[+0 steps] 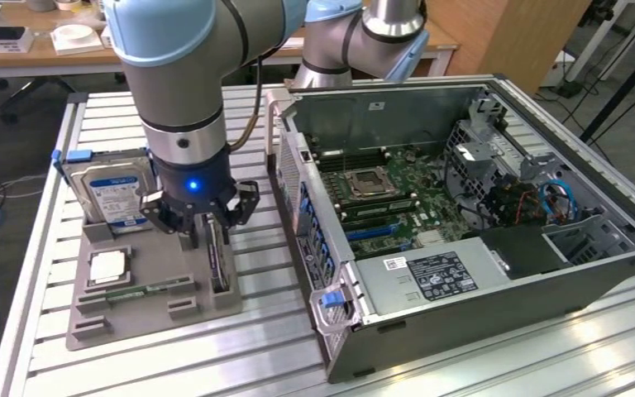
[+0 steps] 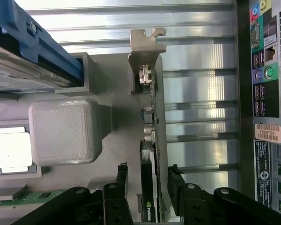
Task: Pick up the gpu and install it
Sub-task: 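Pick up the gpu and move the gpu toward the slot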
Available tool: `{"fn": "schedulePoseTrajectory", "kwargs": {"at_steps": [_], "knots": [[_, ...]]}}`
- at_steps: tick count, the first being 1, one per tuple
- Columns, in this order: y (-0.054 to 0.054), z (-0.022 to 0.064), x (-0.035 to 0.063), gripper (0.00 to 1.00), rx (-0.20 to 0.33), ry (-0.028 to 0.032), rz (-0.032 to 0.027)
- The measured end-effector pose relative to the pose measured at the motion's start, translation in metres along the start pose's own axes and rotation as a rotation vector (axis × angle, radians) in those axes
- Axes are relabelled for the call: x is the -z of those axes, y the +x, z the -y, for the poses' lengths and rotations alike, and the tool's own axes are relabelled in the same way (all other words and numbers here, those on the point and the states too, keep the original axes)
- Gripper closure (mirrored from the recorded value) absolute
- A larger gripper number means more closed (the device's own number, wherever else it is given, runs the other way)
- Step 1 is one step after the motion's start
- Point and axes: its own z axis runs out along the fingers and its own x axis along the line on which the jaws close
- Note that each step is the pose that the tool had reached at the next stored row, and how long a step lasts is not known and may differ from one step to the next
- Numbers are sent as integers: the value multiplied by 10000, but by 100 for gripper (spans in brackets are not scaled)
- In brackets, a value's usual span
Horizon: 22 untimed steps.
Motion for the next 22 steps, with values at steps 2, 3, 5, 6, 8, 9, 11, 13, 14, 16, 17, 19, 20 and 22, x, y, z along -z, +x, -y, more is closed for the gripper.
{"fn": "schedulePoseTrajectory", "kwargs": {"at_steps": [2,3,5,6,8,9,11,13,14,16,17,19,20,22], "knots": [[-1,-4,-7,53,2,0,0],[-1,-5,-15,53,1,0,0],[0,-6,-22,53,0,1,-2],[0,-6,-22,53,0,2,-2],[0,-6,-22,53,0,1,-1],[0,-6,-23,53,0,0,-1],[0,-6,-23,54,1,1,-1],[0,-6,-23,60,0,0,-1],[0,-6,-23,67,0,1,0],[0,-6,-22,73,0,0,-3],[0,-6,-22,73,0,1,-2],[0,-6,-23,74,0,1,-1],[0,-6,-21,74,-1,0,-2],[-1,-10,48,74,-2,-12,-5]]}}
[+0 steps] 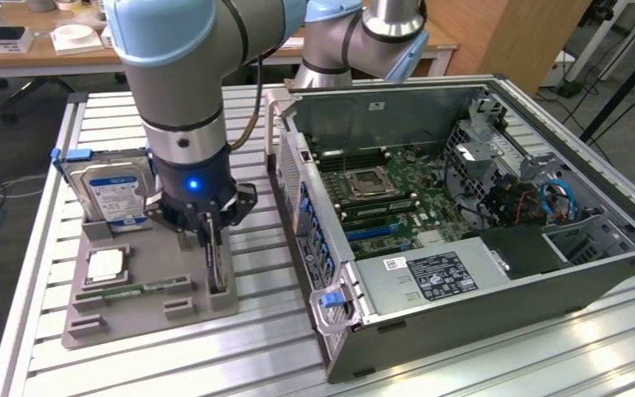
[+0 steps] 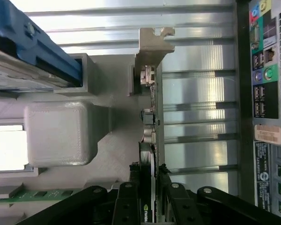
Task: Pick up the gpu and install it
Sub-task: 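Pick up the gpu and move the gpu toward the slot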
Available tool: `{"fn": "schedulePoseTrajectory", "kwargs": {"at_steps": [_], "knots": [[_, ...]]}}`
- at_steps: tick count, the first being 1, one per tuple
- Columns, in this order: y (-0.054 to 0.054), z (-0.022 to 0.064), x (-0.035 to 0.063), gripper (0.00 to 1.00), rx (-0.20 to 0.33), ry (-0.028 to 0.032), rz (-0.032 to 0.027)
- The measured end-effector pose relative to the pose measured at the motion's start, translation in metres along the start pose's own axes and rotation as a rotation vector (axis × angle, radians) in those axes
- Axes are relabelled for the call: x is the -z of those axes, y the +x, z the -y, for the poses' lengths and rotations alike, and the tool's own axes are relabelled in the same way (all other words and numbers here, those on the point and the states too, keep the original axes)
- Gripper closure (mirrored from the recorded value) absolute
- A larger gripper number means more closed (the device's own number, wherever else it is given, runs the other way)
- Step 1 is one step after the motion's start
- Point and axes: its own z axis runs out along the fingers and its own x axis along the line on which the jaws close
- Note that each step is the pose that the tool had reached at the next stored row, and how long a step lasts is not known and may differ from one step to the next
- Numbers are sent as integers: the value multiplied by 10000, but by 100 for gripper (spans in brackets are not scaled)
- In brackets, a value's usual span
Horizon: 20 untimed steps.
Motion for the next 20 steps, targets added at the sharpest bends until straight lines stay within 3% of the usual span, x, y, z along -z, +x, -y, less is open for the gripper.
{"fn": "schedulePoseTrajectory", "kwargs": {"at_steps": [10,11,18,20], "knots": [[-10,-23,452,74,0,-57,-10],[-11,-22,455,74,0,-107,-11],[-10,-23,459,74,-2,-106,-14],[-11,-28,536,74,-4,-122,-15]]}}
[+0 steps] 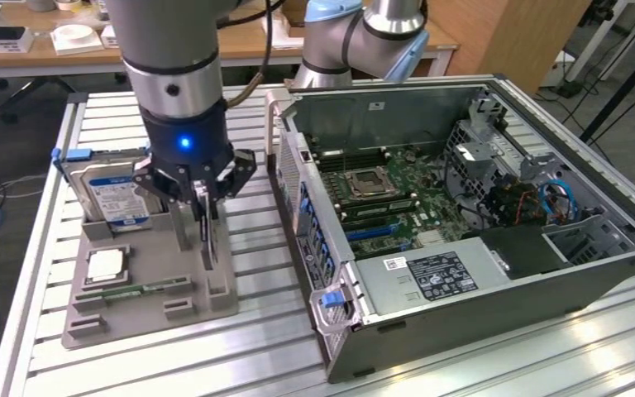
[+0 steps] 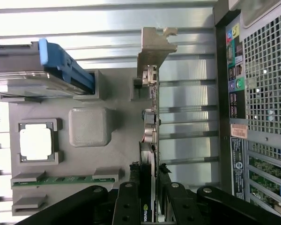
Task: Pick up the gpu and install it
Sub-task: 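Pick up the gpu and move the gpu toward the slot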
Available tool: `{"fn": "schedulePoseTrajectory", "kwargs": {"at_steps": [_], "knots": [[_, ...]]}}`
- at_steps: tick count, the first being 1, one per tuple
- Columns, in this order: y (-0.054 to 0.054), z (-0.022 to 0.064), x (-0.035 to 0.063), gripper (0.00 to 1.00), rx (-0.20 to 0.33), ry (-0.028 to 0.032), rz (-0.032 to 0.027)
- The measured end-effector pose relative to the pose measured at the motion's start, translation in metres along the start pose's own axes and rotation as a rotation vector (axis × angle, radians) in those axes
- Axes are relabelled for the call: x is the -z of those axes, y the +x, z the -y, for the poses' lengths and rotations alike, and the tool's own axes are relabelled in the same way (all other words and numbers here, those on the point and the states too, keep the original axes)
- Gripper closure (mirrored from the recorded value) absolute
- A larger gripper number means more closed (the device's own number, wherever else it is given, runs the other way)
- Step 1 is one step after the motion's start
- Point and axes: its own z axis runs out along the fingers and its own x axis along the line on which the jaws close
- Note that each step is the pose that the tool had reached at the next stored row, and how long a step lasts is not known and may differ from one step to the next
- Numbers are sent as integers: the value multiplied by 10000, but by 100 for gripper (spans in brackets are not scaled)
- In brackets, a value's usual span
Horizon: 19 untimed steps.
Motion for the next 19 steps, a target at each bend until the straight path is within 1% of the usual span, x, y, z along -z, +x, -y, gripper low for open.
{"fn": "schedulePoseTrajectory", "kwargs": {"at_steps": [19], "knots": [[-17,-54,860,74,1,-8,1]]}}
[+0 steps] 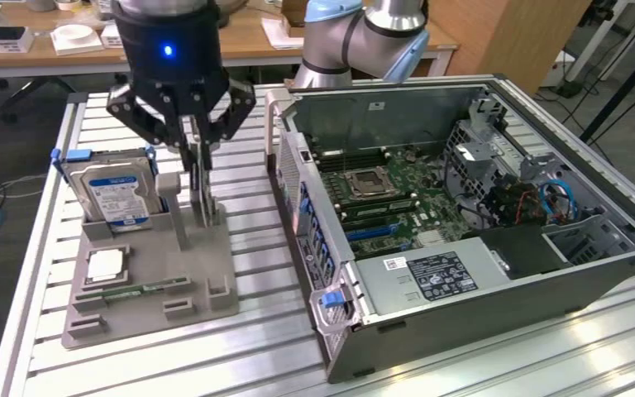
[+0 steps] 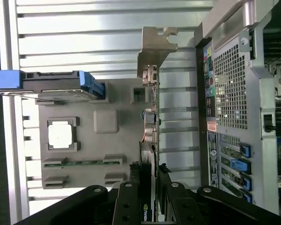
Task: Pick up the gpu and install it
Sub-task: 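Pick up the gpu and move the gpu toward the slot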
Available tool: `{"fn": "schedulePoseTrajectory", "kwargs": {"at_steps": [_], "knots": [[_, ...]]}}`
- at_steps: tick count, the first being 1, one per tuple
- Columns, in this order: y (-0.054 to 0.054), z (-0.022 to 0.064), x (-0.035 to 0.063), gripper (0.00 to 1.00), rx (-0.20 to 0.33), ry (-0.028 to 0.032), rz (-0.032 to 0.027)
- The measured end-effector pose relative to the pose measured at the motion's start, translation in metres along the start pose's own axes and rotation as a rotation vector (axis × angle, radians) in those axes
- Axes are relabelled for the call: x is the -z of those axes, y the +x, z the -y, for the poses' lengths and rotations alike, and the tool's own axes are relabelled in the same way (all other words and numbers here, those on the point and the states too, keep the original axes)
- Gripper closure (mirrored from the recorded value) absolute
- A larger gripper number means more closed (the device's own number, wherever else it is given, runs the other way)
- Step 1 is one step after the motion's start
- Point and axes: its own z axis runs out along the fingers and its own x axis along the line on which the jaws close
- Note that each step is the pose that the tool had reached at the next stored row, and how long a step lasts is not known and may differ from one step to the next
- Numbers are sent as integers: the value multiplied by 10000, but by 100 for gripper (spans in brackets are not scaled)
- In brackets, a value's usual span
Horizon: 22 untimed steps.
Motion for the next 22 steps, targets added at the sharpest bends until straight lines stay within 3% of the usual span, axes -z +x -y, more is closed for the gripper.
{"fn": "schedulePoseTrajectory", "kwargs": {"at_steps": [11,14,22], "knots": [[-10,-32,498,74,0,0,-1],[-25,-33,504,74,6,-21,17],[-367,-81,495,74,6,-20,15]]}}
